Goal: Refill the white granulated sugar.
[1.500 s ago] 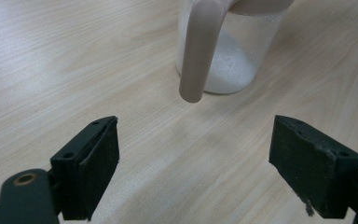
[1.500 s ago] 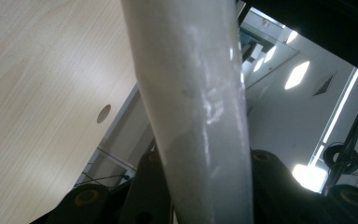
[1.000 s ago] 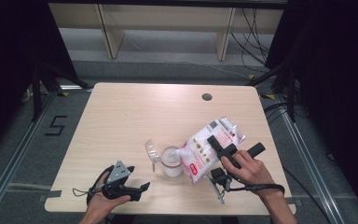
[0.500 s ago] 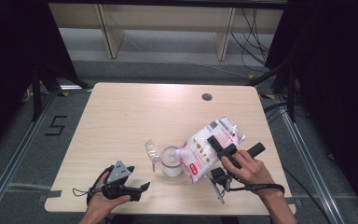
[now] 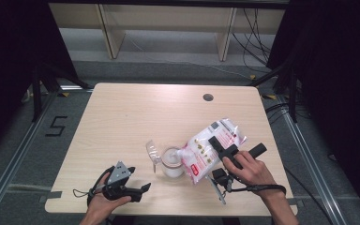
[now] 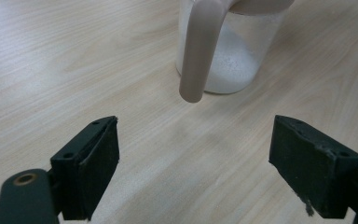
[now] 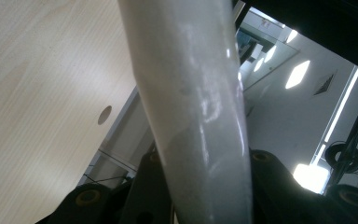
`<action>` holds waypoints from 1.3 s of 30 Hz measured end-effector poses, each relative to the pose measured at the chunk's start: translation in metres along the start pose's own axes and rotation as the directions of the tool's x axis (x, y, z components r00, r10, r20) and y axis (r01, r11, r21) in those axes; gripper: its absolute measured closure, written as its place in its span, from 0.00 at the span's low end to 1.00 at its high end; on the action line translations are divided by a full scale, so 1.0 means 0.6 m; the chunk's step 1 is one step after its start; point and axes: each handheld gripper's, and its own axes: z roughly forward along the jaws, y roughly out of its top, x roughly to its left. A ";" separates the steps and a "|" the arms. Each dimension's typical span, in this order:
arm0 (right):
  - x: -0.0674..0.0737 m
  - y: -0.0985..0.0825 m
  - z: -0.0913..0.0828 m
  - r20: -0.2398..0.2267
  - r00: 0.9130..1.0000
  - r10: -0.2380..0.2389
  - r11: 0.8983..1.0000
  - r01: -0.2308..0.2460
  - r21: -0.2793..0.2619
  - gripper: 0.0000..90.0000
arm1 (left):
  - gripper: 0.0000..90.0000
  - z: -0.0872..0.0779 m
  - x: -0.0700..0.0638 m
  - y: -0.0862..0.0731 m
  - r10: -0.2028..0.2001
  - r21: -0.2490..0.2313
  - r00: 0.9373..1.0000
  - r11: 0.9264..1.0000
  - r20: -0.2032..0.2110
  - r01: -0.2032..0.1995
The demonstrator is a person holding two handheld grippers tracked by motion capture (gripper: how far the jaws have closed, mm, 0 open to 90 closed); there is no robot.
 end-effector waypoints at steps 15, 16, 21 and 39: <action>0.000 0.000 0.001 -0.002 1.000 -0.001 1.000 0.001 -0.003 0.88 | 0.17 -0.001 0.000 0.000 0.001 0.000 1.000 1.000 -0.002 -0.001; 0.001 0.000 0.001 -0.004 1.000 0.008 1.000 -0.008 -0.002 0.88 | 0.17 -0.001 0.000 0.000 -0.001 -0.001 1.000 1.000 -0.003 0.001; 0.002 -0.001 0.001 0.004 1.000 0.003 1.000 -0.003 -0.005 0.88 | 0.17 0.001 -0.002 0.000 -0.013 -0.013 1.000 1.000 -0.003 0.013; 0.002 -0.003 -0.002 0.012 0.999 0.044 0.999 -0.044 -0.007 0.90 | 0.17 -0.001 0.000 0.000 0.001 0.000 1.000 1.000 -0.002 -0.001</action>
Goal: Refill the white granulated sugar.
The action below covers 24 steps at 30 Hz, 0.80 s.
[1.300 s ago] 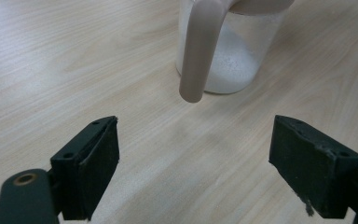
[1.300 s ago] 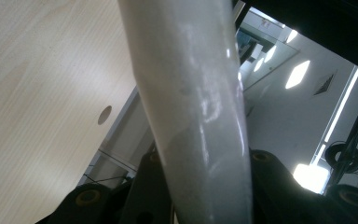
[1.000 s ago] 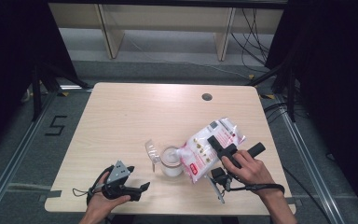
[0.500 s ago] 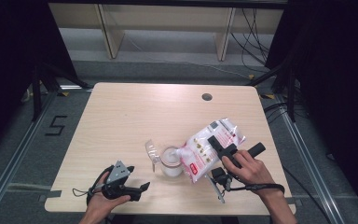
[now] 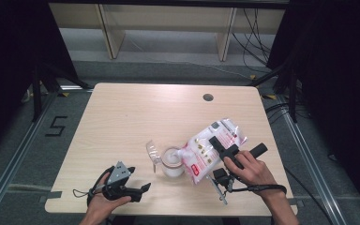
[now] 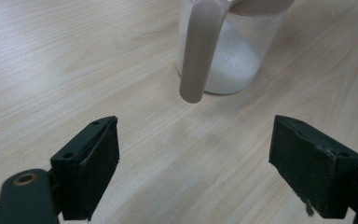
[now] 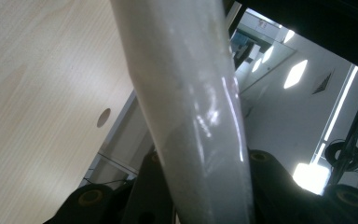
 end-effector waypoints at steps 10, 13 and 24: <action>0.004 -0.003 0.003 -0.006 1.000 0.001 1.000 -0.001 -0.009 0.90 | 0.17 0.000 0.000 0.000 -0.001 0.000 1.000 1.000 0.000 0.001; 0.006 -0.003 0.003 -0.007 1.000 0.007 1.000 -0.007 -0.013 0.90 | 0.17 0.001 0.000 0.000 -0.004 -0.002 1.000 1.000 0.000 0.004; 0.009 -0.007 0.004 -0.026 0.999 0.033 0.999 -0.033 -0.038 0.90 | 0.17 0.002 -0.002 0.000 -0.015 -0.015 1.000 1.000 -0.002 0.015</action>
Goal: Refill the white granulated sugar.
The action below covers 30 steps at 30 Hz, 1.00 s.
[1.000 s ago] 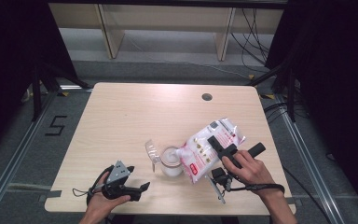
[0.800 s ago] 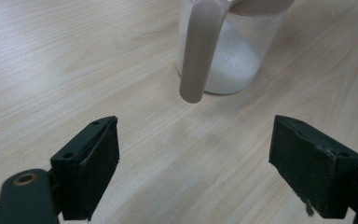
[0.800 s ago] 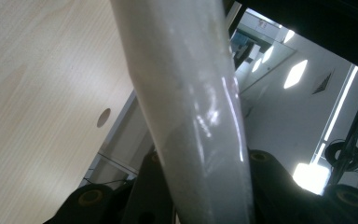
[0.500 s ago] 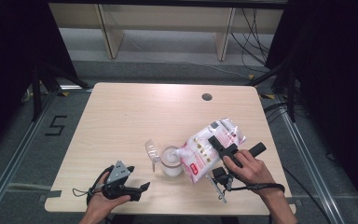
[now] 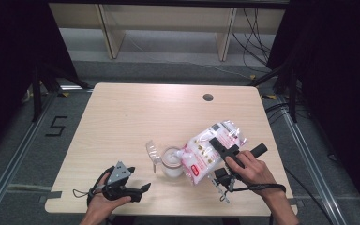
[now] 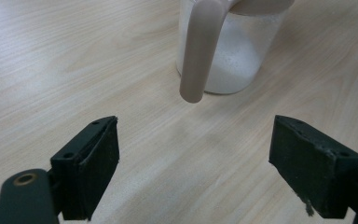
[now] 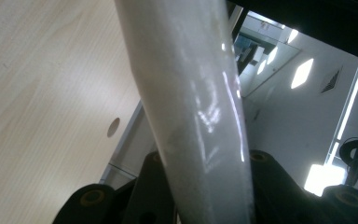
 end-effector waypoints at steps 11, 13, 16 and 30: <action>0.011 -0.004 0.003 -0.005 0.995 0.096 0.995 -0.097 -0.021 0.91 | 0.17 -0.002 0.002 0.000 0.015 0.012 1.000 1.000 0.002 -0.015; 0.007 -0.003 0.005 -0.006 0.997 0.074 0.997 -0.074 -0.033 0.91 | 0.17 -0.002 0.002 0.000 0.015 0.013 1.000 1.000 0.002 -0.015; 0.010 -0.003 0.003 -0.016 0.995 0.098 0.995 -0.098 -0.021 0.91 | 0.17 -0.002 0.002 0.000 0.015 0.013 1.000 1.000 0.002 -0.015; 0.018 -0.003 0.006 -0.052 0.984 0.173 0.984 -0.175 -0.038 0.91 | 0.17 0.000 0.000 0.000 -0.006 -0.005 1.000 1.000 0.001 0.006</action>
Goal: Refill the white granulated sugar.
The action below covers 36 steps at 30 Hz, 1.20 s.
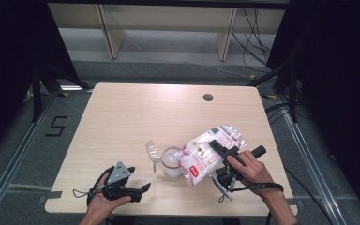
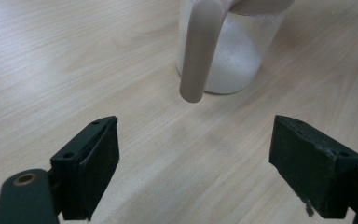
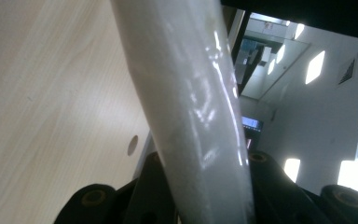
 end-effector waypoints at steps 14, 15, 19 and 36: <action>0.012 -0.018 0.011 -0.036 0.989 0.143 0.983 -0.146 -0.107 0.92 | 0.17 -0.002 0.001 0.000 0.007 0.018 1.000 1.000 0.001 -0.007; 0.018 -0.018 0.011 -0.056 0.980 0.193 0.976 -0.198 -0.096 0.92 | 0.17 -0.002 0.001 0.000 0.011 0.017 1.000 1.000 0.000 -0.011; 0.019 -0.022 0.015 -0.072 0.973 0.220 0.966 -0.227 -0.126 0.92 | 0.17 -0.002 0.002 0.000 0.009 0.021 1.000 1.000 -0.006 -0.009; 0.020 -0.033 0.021 -0.107 0.925 0.365 0.897 -0.380 -0.226 0.93 | 0.17 0.000 -0.001 0.000 -0.011 0.001 1.000 1.000 0.002 0.011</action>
